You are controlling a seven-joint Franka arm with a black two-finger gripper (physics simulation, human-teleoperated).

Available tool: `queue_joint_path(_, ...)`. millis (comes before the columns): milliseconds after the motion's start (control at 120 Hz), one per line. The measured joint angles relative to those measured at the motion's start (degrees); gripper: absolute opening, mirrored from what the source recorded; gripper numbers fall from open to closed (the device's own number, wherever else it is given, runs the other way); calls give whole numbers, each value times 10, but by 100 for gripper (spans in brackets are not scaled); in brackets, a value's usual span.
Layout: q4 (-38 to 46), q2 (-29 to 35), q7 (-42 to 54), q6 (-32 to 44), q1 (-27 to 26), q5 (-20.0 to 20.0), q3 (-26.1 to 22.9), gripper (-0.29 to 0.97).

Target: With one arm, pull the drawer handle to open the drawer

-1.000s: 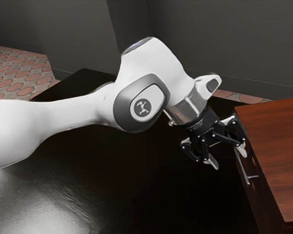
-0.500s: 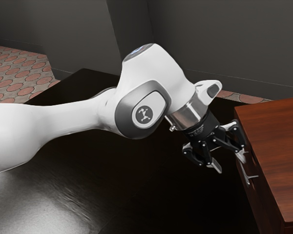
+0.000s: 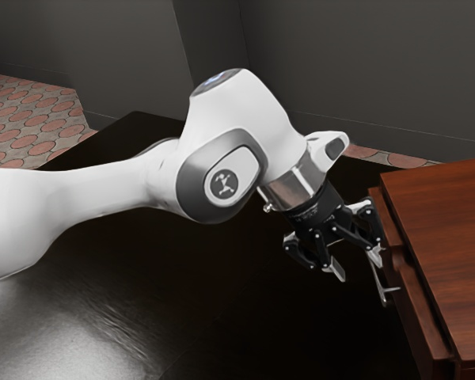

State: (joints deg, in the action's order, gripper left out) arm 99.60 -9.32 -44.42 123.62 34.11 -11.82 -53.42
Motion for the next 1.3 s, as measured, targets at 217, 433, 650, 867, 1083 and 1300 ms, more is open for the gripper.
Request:
queue_joint_path(217,22,34,9,-18,1,-32,20,33)
queue_joint_path(433,27,65,25,-41,-116,-64,162,33)
queue_joint_path(650,38,77,45,-56,-259,-91,321,33)
queue_joint_path(867,71,110,64,-61,-333,-109,410,33)
queue_joint_path(1083,108,140,77,-62,-339,-122,425,33)
queue_joint_path(1300,123,156,87,-65,-344,-126,438,33)
